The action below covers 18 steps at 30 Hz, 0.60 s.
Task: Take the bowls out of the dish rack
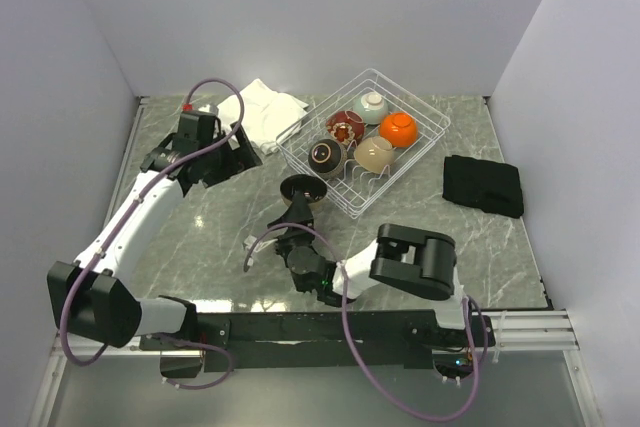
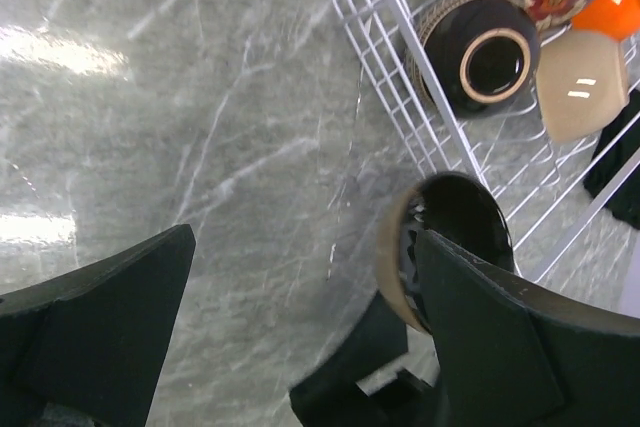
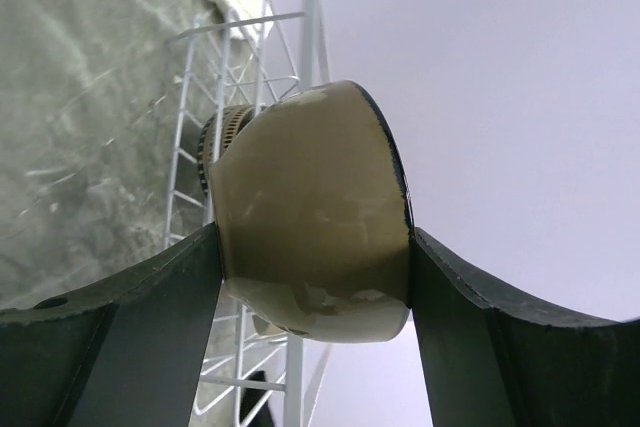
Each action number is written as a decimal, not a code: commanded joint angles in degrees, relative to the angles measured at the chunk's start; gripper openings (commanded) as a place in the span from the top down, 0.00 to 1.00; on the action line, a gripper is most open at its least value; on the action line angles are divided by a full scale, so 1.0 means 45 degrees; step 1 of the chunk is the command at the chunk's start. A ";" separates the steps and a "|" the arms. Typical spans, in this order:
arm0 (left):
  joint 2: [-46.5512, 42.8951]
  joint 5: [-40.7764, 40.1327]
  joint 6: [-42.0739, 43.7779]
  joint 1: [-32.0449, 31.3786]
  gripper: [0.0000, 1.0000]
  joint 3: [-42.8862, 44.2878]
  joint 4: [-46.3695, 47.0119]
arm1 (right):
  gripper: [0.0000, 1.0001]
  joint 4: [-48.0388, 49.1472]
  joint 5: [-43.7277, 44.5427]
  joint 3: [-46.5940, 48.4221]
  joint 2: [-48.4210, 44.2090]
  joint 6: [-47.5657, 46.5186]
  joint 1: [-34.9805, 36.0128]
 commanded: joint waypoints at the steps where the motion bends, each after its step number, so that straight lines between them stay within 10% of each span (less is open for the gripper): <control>1: 0.0351 0.1073 -0.0013 0.0008 0.01 0.0712 -0.0226 | 0.85 0.6732 0.0588 0.0938 0.0411 -0.1841 0.0177; 18: 0.1856 0.3418 0.0142 -0.0031 0.04 0.0401 -0.0890 | 0.84 0.7474 0.0510 0.1739 0.1720 -0.2661 0.1016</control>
